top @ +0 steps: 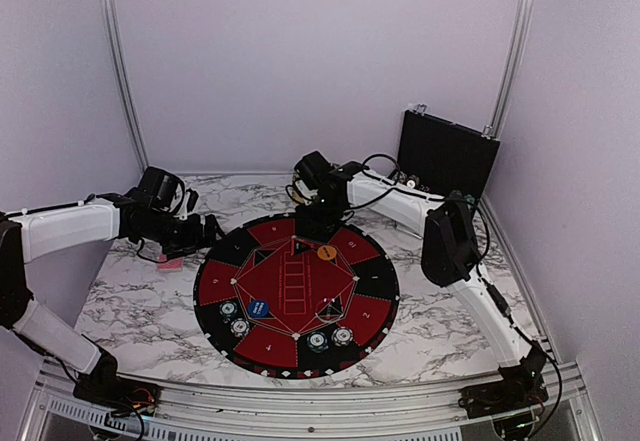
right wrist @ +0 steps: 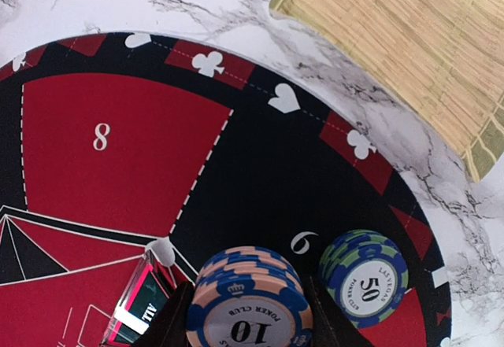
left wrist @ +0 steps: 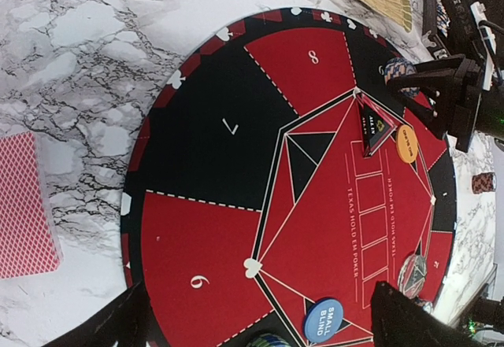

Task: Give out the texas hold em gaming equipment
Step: Place the poker chips pile in the big blind area.

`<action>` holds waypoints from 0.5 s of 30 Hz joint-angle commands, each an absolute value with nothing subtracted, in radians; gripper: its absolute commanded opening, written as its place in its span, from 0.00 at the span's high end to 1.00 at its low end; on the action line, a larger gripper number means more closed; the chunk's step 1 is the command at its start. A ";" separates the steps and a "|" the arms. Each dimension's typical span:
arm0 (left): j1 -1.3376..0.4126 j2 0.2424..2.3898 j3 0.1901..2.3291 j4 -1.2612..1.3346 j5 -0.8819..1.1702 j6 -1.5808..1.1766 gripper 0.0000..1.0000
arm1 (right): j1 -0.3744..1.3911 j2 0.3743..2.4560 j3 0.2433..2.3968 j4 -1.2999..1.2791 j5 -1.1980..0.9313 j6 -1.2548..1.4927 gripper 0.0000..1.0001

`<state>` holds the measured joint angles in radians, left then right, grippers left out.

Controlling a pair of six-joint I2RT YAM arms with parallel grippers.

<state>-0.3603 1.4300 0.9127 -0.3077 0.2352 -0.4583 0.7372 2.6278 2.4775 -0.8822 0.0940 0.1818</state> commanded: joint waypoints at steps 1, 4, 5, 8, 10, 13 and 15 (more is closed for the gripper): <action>-0.351 1.418 0.896 -0.299 0.252 -0.441 0.01 | 0.747 2.647 2.534 -0.831 0.092 0.173 0.61; -0.348 1.417 0.893 -0.296 0.254 -0.441 0.01 | 0.746 2.655 2.535 -0.817 0.089 0.173 0.61; -0.347 1.417 0.893 -0.295 0.255 -0.440 0.01 | 0.746 2.658 2.536 -0.812 0.087 0.173 0.61; -0.343 1.416 0.891 -0.293 0.259 -0.440 0.01 | 0.747 2.666 2.541 -0.799 0.088 0.172 0.60; -0.341 1.415 0.890 -0.293 0.260 -0.441 0.01 | 0.747 2.673 2.545 -0.791 0.089 0.173 0.60; -0.337 1.415 0.888 -0.292 0.265 -0.439 0.01 | 0.746 2.682 2.548 -0.783 0.093 0.173 0.59; -0.335 1.415 0.888 -0.290 0.267 -0.441 0.01 | 0.747 2.684 2.548 -0.776 0.095 0.172 0.58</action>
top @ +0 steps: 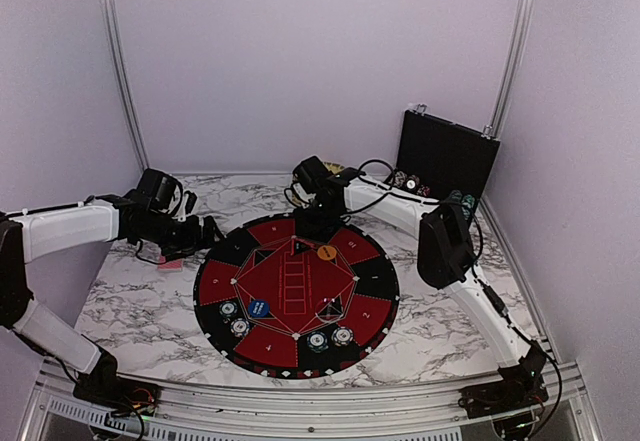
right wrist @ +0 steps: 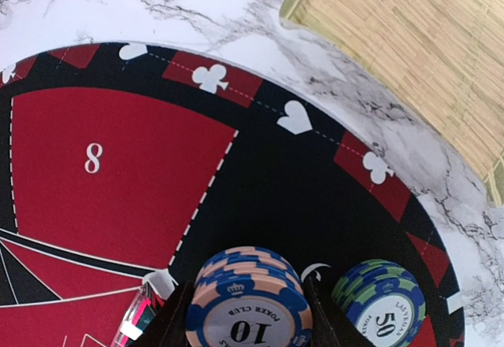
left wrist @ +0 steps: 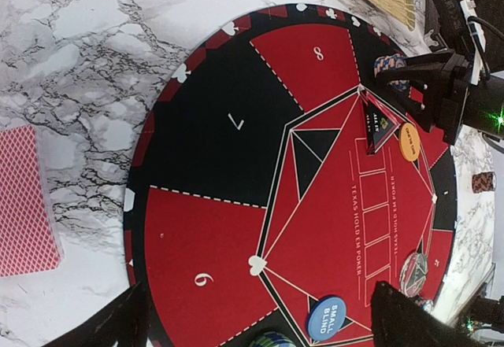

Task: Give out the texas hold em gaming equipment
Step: Place the poker chips pile in the big blind area.

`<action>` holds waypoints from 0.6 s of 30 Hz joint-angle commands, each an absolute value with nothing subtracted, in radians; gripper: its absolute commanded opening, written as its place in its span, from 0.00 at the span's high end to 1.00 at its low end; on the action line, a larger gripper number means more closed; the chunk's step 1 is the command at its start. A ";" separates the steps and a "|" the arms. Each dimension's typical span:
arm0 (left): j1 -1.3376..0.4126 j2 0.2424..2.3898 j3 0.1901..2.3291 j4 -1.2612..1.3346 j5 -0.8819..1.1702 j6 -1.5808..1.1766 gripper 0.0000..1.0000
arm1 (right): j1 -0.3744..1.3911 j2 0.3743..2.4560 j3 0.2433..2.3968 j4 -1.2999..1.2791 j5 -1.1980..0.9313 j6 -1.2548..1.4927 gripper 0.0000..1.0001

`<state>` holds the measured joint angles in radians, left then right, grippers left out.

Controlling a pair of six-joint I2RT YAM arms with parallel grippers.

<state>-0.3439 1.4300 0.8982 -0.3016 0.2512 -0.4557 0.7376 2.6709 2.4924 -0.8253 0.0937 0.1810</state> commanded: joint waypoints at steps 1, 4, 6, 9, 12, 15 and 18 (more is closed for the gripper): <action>-0.335 1.415 0.887 -0.289 0.269 -0.440 0.01 | 0.746 2.684 2.548 -0.773 0.098 0.173 0.57; -0.332 1.416 0.885 -0.286 0.276 -0.441 0.01 | 0.746 2.684 2.551 -0.766 0.100 0.173 0.51; -0.331 1.418 0.885 -0.285 0.278 -0.442 0.01 | 0.746 2.684 2.552 -0.764 0.099 0.173 0.47; -0.330 1.416 0.884 -0.281 0.281 -0.443 0.01 | 0.746 2.682 2.556 -0.762 0.097 0.176 0.44; -0.329 1.415 0.881 -0.279 0.282 -0.444 0.01 | 0.746 2.670 2.558 -0.761 0.098 0.179 0.43; -0.328 1.416 0.879 -0.275 0.286 -0.446 0.01 | 0.746 2.648 2.559 -0.758 0.106 0.177 0.42; -0.328 1.416 0.880 -0.274 0.286 -0.446 0.01 | 0.746 2.627 2.557 -0.767 0.116 0.178 0.40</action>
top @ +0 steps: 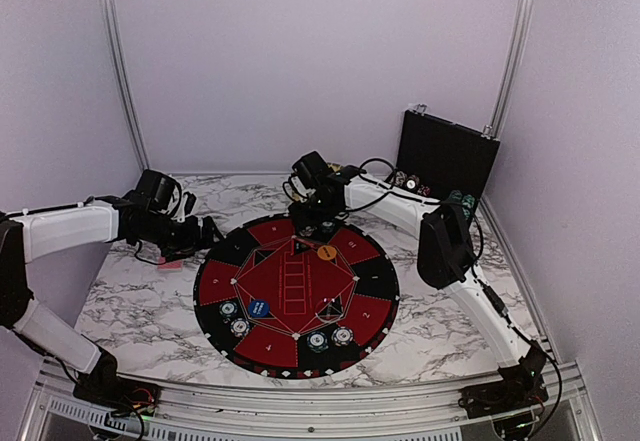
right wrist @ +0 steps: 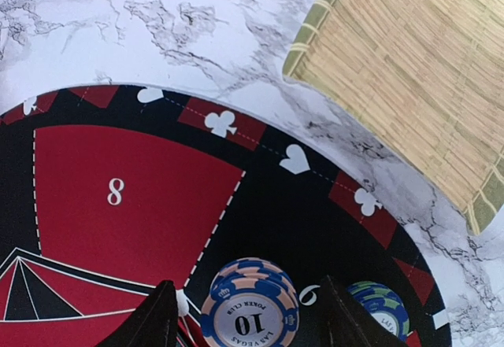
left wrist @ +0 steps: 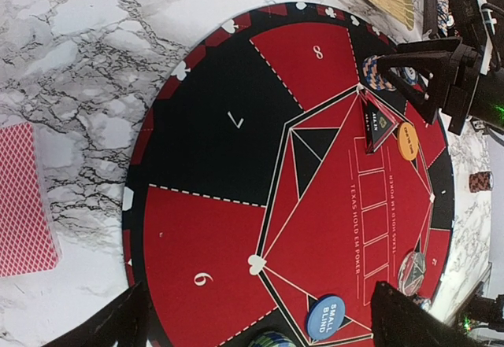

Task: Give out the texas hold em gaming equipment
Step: Place the poker chips pile in the big blind area.

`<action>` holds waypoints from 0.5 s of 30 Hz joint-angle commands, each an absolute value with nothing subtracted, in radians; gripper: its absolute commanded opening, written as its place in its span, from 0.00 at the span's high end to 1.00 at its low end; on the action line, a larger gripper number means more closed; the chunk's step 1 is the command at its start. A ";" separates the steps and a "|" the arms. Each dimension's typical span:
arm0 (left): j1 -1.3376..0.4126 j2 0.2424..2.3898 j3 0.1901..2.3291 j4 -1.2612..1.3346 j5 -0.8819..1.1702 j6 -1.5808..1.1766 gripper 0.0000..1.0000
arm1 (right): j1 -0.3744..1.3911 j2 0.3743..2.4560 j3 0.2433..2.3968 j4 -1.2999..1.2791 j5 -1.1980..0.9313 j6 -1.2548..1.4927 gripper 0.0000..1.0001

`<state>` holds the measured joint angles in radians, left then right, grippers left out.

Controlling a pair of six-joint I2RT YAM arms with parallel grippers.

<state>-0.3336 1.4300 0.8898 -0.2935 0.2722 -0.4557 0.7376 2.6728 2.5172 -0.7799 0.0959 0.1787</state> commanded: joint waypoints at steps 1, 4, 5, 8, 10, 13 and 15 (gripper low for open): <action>-0.328 1.416 0.880 -0.273 0.286 -0.447 0.01 | 0.746 2.618 2.556 -0.770 0.118 0.178 0.40; -0.328 1.415 0.879 -0.270 0.286 -0.448 0.01 | 0.746 2.582 2.540 -0.779 0.123 0.182 0.40; -0.328 1.415 0.880 -0.269 0.286 -0.448 0.01 | 0.746 2.566 2.529 -0.780 0.126 0.184 0.40; -0.328 1.410 0.881 -0.267 0.285 -0.448 0.01 | 0.747 2.509 2.487 -0.784 0.136 0.191 0.40; -0.328 1.404 0.879 -0.265 0.284 -0.448 0.01 | 0.746 2.468 2.448 -0.779 0.141 0.197 0.38; -0.331 1.395 0.878 -0.267 0.284 -0.449 0.01 | 0.747 2.397 2.375 -0.772 0.154 0.207 0.37; -0.339 1.384 0.875 -0.267 0.278 -0.450 0.01 | 0.748 2.333 2.304 -0.761 0.162 0.220 0.37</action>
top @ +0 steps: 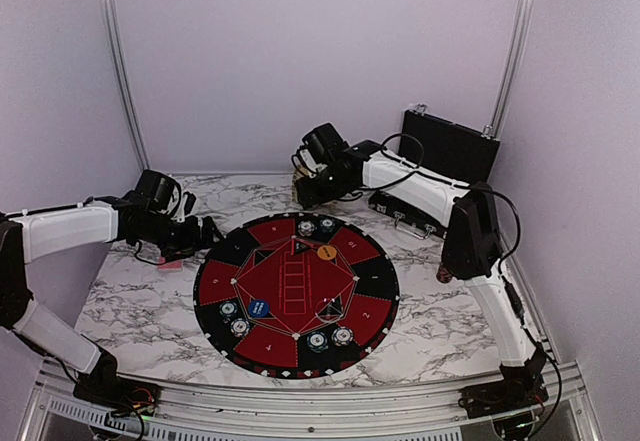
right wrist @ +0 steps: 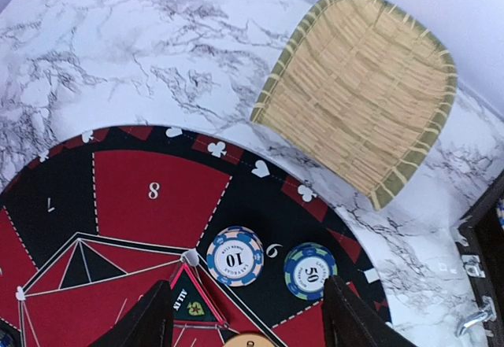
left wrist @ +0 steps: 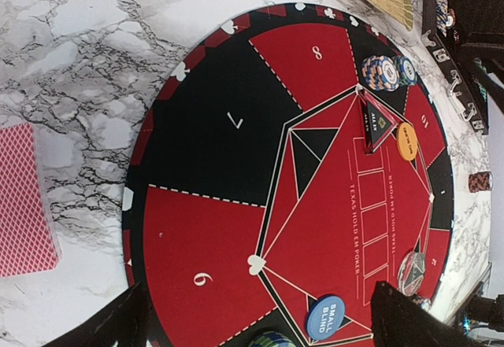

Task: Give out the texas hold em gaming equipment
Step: Place the poker chips pile in the big blind area, then pick up the pile of poker chips from the pile of poker chips.

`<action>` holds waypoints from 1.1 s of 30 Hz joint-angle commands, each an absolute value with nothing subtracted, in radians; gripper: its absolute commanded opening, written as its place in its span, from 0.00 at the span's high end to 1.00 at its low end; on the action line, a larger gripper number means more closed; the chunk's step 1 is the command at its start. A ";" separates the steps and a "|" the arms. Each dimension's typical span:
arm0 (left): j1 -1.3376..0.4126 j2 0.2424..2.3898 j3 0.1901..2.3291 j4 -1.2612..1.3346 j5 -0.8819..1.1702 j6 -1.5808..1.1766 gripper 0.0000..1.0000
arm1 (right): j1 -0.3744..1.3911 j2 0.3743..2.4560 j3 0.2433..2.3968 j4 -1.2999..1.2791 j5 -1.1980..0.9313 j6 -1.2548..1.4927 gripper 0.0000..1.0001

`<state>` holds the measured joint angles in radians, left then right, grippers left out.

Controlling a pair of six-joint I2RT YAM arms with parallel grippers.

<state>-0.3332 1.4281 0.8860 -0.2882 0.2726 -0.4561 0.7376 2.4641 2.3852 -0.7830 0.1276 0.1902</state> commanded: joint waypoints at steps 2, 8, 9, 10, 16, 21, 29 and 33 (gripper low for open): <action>-0.349 1.376 0.875 -0.270 0.271 -0.455 0.01 | 0.746 2.263 2.188 -0.737 0.176 0.237 0.37; -0.384 1.353 0.893 -0.299 0.228 -0.475 0.01 | 0.728 2.013 1.840 -0.649 0.206 0.295 0.36; -0.392 1.350 0.897 -0.302 0.220 -0.478 0.01 | 0.721 1.970 1.787 -0.637 0.204 0.304 0.36; -0.401 1.350 0.902 -0.308 0.213 -0.480 0.01 | 0.712 1.931 1.732 -0.629 0.205 0.315 0.36; -0.447 1.365 0.938 -0.322 0.174 -0.500 0.01 | 0.653 1.697 1.428 -0.594 0.219 0.374 0.35; -0.478 1.396 0.985 -0.331 0.154 -0.511 0.01 | 0.585 1.531 1.217 -0.586 0.230 0.408 0.35; -0.501 1.437 1.036 -0.345 0.143 -0.518 0.01 | 0.449 1.384 0.979 -0.591 0.227 0.429 0.32; -0.502 1.444 1.044 -0.348 0.138 -0.517 0.01 | 0.408 1.374 0.935 -0.596 0.253 0.420 0.29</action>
<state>-0.4976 1.4311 1.0115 -0.3214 0.1558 -0.5137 0.4431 1.3998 0.9558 -0.6067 0.2218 0.4129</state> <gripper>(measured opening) 0.989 0.693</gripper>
